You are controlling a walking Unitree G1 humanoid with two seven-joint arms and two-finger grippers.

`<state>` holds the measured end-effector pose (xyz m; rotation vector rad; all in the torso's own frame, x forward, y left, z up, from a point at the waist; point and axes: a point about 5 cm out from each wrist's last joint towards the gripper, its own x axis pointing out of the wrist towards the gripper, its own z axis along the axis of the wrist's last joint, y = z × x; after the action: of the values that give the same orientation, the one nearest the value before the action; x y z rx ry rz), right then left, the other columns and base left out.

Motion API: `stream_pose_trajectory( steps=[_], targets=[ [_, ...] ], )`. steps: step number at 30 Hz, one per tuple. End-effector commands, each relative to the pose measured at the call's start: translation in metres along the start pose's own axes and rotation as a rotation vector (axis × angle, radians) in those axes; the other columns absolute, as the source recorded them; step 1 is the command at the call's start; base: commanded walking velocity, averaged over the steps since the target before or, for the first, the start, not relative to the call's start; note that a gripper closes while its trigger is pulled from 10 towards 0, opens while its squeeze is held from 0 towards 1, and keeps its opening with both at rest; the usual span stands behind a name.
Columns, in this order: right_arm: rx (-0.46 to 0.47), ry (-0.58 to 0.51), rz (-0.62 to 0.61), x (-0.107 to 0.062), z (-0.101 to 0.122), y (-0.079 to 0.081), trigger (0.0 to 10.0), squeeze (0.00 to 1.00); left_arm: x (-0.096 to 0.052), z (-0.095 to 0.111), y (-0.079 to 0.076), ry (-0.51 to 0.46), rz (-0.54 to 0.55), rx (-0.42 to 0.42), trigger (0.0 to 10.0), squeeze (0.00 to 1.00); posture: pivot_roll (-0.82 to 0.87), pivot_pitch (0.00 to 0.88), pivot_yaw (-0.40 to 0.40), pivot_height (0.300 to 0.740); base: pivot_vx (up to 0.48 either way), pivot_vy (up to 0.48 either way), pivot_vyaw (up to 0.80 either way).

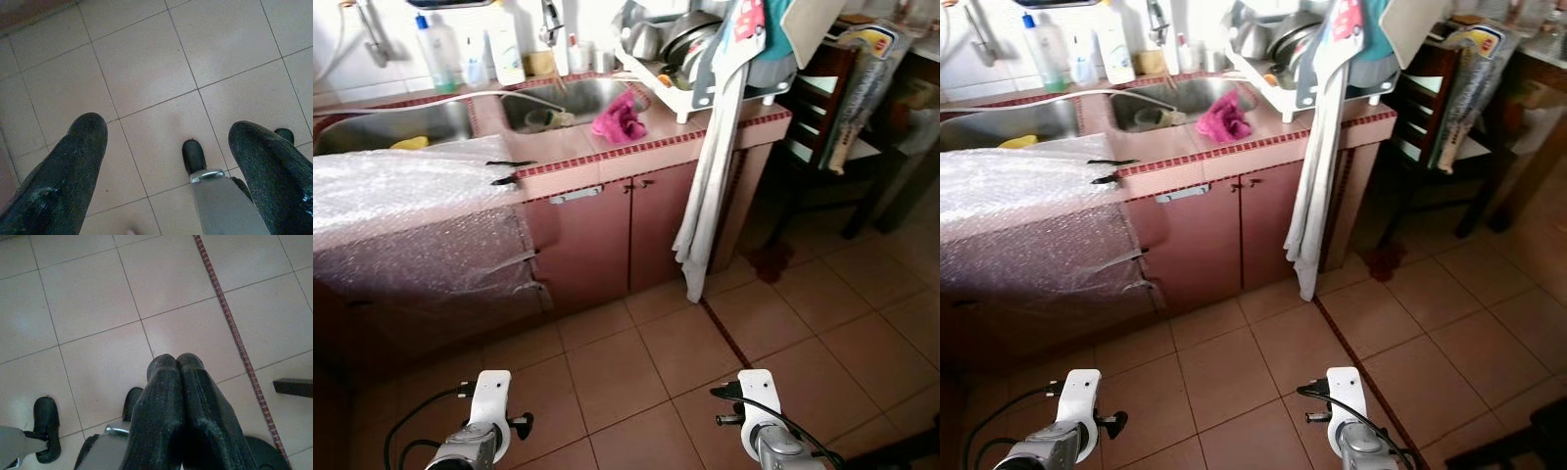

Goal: Kitchen organization

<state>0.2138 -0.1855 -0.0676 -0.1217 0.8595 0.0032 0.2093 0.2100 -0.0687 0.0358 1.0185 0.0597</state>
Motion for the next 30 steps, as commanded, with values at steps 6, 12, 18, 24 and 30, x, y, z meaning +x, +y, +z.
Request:
stream_pose_trajectory(
  steps=[6, 12, 18, 24, 30],
  targets=[
    [-0.051, 0.027, -0.002, -0.004, -0.015, -0.006, 10.0, 0.0, -0.001, -0.004, 0.005, 0.013, 0.008, 0.013, 10.0, 0.0, 0.02, 0.0, 0.023, 0.74, 0.0, 0.0, -0.47],
    [-0.07, 0.059, -0.013, -0.007, -0.027, -0.014, 10.0, 0.0, -0.001, -0.005, 0.005, 0.014, 0.006, 0.015, 10.0, 0.0, 0.02, 0.0, 0.023, 0.74, 0.17, 0.0, -0.45],
    [-0.079, 0.066, -0.016, -0.007, -0.026, -0.019, 10.0, 0.0, -0.001, -0.006, 0.005, 0.014, 0.004, 0.019, 10.0, 0.0, 0.02, 0.0, 0.023, 0.74, 0.276, 0.0, -0.42],
    [-0.087, 0.061, -0.007, -0.008, -0.027, -0.017, 10.0, 0.0, -0.001, -0.007, 0.006, 0.016, 0.004, 0.022, 10.0, 0.0, 0.02, 0.0, 0.024, 0.74, 0.308, 0.0, -0.41],
    [-0.094, 0.062, -0.005, -0.008, -0.028, -0.018, 10.0, 0.0, -0.001, -0.007, 0.006, 0.017, 0.003, 0.027, 10.0, 0.0, 0.02, 0.0, 0.023, 0.74, 0.309, 0.0, -0.41]
  ],
)
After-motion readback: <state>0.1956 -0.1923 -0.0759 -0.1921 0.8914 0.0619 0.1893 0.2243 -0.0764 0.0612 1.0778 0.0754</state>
